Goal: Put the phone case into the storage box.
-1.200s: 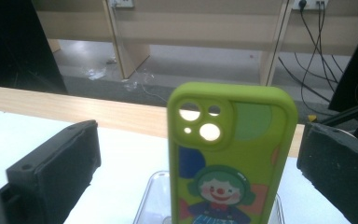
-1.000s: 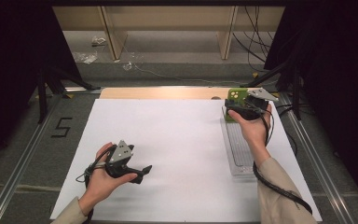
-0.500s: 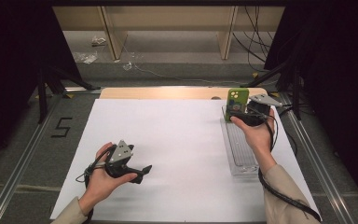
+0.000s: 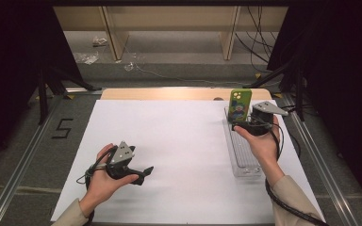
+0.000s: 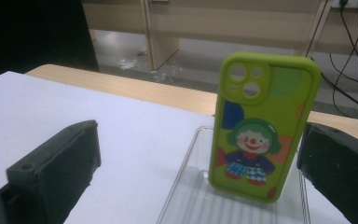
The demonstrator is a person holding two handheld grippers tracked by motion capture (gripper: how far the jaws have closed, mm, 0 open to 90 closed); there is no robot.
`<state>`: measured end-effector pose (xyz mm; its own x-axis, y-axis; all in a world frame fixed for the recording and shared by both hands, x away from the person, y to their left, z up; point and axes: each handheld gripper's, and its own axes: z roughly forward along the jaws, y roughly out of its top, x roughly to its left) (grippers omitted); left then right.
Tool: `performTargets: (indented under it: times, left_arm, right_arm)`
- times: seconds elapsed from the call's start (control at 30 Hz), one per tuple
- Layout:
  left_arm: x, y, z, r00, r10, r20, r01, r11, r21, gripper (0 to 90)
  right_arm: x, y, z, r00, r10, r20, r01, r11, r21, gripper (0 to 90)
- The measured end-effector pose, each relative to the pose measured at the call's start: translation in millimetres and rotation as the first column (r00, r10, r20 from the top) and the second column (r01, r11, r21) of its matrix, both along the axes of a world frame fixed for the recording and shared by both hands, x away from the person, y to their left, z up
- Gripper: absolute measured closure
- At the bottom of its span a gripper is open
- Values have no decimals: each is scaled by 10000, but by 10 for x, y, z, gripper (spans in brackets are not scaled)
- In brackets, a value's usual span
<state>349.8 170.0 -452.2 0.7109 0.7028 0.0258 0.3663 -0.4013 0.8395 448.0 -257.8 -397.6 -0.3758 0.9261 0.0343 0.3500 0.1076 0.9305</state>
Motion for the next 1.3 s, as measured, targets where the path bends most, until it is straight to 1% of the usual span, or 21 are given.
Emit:
performTargets:
  times: [0.2,0.4,0.6,0.73,1.03,1.2,1.3]
  left_arm:
    - [0,1,0,10000,-3,1,3,10000,-2,16]
    - [-2,-1,-2,10000,-2,3,2,10000,6,16]
    - [-2,3,4,10000,17,8,-17,10000,-19,16]
    - [-2,3,5,10000,15,14,-15,10000,-26,16]
    - [0,5,4,10000,26,-1,-26,10000,-34,16]
    - [-1,6,4,10000,21,-5,-21,10000,-41,16]
    - [-2,9,9,10000,24,-5,-24,10000,-33,16]
  right_arm:
    - [-139,-24,-6,9997,180,172,-185,9995,270,4]
    - [-277,-54,-52,9994,341,110,-344,9991,261,4]
    - [-407,-81,-89,9981,516,330,-524,9983,248,4]
    - [-471,-104,-84,9970,567,531,-584,9978,310,4]
    - [-574,-156,-147,9973,596,418,-612,9974,369,4]
    - [-618,-175,-141,9965,581,597,-603,9975,365,4]
    - [-649,-170,-150,9957,672,643,-694,9971,320,4]
